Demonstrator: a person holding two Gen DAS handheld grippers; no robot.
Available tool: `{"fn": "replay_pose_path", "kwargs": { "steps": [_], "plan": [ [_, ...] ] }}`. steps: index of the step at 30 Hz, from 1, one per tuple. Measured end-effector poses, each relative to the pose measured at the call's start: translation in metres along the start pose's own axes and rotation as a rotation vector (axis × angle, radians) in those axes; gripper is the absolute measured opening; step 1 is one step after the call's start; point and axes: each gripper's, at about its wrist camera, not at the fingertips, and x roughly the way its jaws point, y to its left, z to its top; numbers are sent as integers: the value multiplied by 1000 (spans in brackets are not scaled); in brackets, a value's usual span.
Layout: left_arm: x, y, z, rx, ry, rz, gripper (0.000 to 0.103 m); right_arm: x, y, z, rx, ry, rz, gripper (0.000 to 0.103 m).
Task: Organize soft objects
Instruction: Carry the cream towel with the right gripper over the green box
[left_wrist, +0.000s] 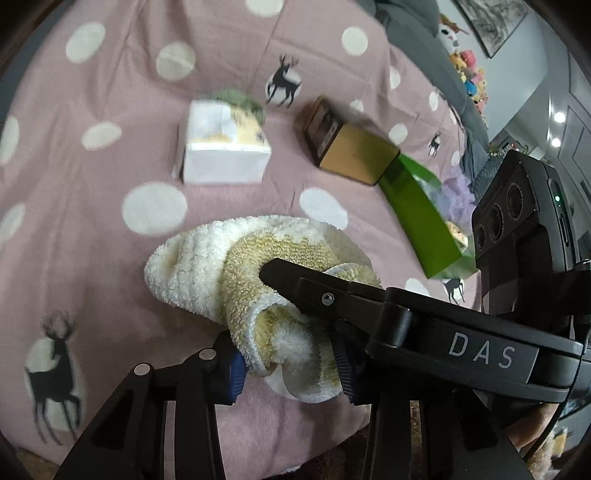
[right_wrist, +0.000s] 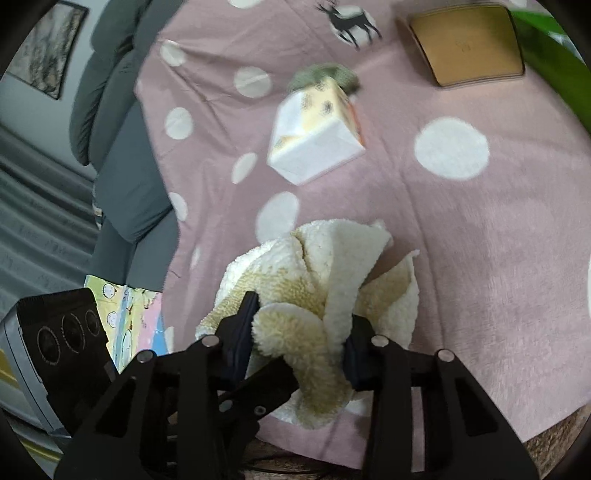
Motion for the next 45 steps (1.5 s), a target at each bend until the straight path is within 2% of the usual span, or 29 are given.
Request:
{"fn": "replay_pose_path", "kwargs": {
  "steps": [5,13,23,31,36,45],
  "plan": [
    [-29,-15,6,42,-81,25,40,-23,25,3,-55,-66,41,41],
    [-55,-35,15,97,-160,41,40,-55,48,7,-119,-147,76,41],
    [-61,-76,35,196,-210,2,40,-99,45,19,-142,-258,62,41],
    [-35,-127,54,302,-205,-59,40,-138,12,36,-98,-367,4,42],
    [-5,-160,70,369,-177,-127,40,-161,-19,48,-43,-431,-45,42],
    [51,-220,95,484,-130,-275,40,-205,-76,72,72,-580,-191,42]
  ]
}}
